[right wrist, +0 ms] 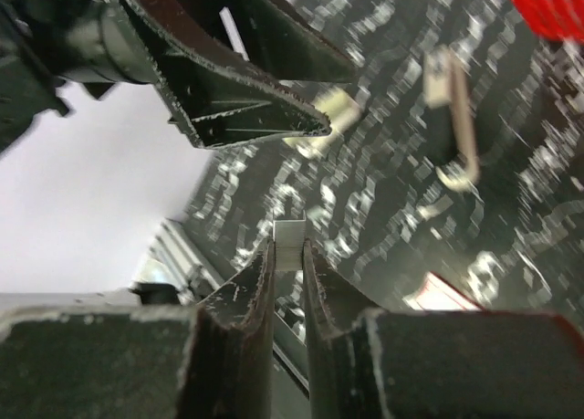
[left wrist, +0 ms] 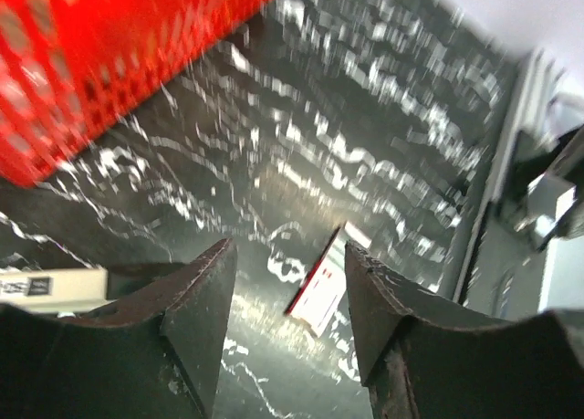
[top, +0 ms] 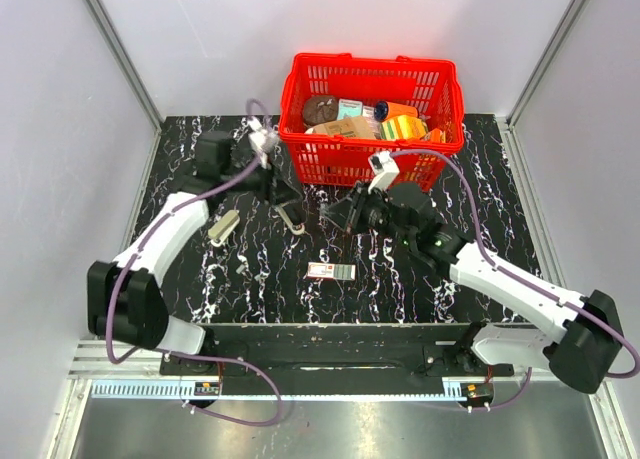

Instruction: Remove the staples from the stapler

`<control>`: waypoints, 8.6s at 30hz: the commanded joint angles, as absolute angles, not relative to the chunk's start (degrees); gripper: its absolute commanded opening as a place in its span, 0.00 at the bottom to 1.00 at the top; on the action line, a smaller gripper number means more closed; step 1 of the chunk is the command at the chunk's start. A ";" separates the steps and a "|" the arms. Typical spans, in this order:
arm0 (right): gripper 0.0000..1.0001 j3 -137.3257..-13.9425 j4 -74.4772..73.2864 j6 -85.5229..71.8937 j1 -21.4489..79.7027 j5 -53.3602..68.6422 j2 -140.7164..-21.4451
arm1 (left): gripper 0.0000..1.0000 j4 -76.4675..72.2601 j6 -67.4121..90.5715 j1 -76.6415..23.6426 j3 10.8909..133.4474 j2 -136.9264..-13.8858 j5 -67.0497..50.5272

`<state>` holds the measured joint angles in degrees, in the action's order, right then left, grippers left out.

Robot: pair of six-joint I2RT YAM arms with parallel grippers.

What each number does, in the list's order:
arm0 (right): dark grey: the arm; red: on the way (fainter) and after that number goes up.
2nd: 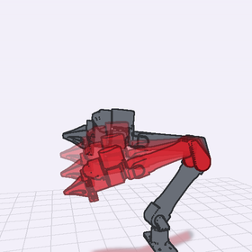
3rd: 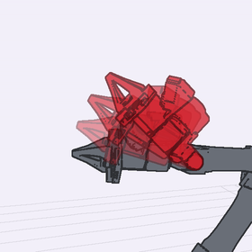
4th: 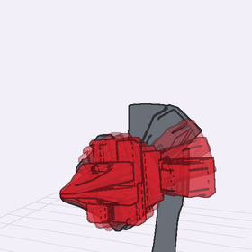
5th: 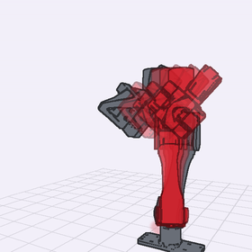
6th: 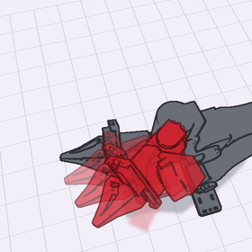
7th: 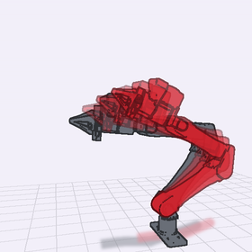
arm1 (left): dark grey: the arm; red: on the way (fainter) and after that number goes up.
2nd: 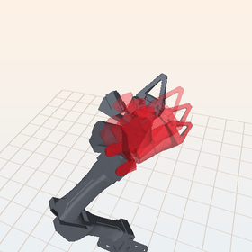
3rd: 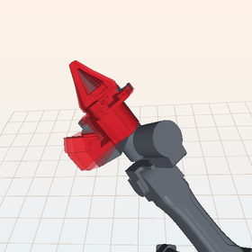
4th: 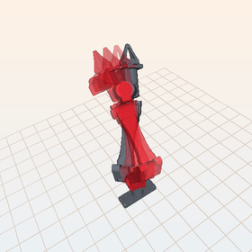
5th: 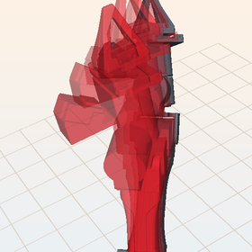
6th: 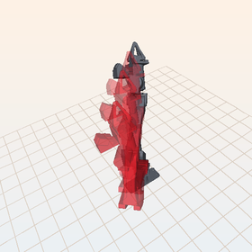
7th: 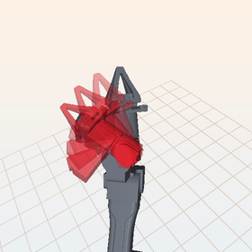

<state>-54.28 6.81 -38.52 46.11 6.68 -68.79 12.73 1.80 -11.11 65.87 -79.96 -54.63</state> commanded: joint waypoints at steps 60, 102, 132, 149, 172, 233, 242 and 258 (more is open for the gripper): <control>0.04 -47.81 -28.04 -41.04 45.88 -13.45 -60.20 | 0.43 16.00 -18.72 -46.76 56.34 -95.37 -6.15; 0.04 -65.04 -28.74 -37.00 55.72 -15.91 -98.26 | 0.50 34.98 -18.81 -21.18 61.70 -74.35 -24.78; 0.05 -65.66 -27.77 -37.00 56.25 -15.38 -101.16 | 0.50 33.93 -18.98 -21.18 61.00 -74.18 -24.35; 0.08 -66.18 -27.07 -37.18 56.43 -14.06 -101.69 | 0.50 33.49 -19.25 -21.18 60.47 -74.00 -23.47; 0.27 -66.36 -28.12 -37.09 56.43 -14.24 -100.90 | 0.51 33.93 -19.95 -21.18 60.64 -72.86 -23.38; 0.01 -61.00 -23.46 -37.97 55.72 -13.36 -99.67 | 0.56 35.33 -33.75 -15.56 48.52 -76.46 -16.00; 0.06 -63.72 -25.93 -36.74 55.64 -15.38 -91.33 | 0.58 37.18 -35.77 -15.56 46.15 -76.82 -15.47; 0.18 -64.69 -24.87 -35.16 55.72 -15.82 -84.99 | 0.59 31.29 -31.91 -15.64 41.22 -76.90 -7.82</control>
<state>-63.00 -25.78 -36.18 55.81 -14.15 -86.48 34.33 -33.80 -15.84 41.60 -77.01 -10.15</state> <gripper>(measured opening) 0.183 0.590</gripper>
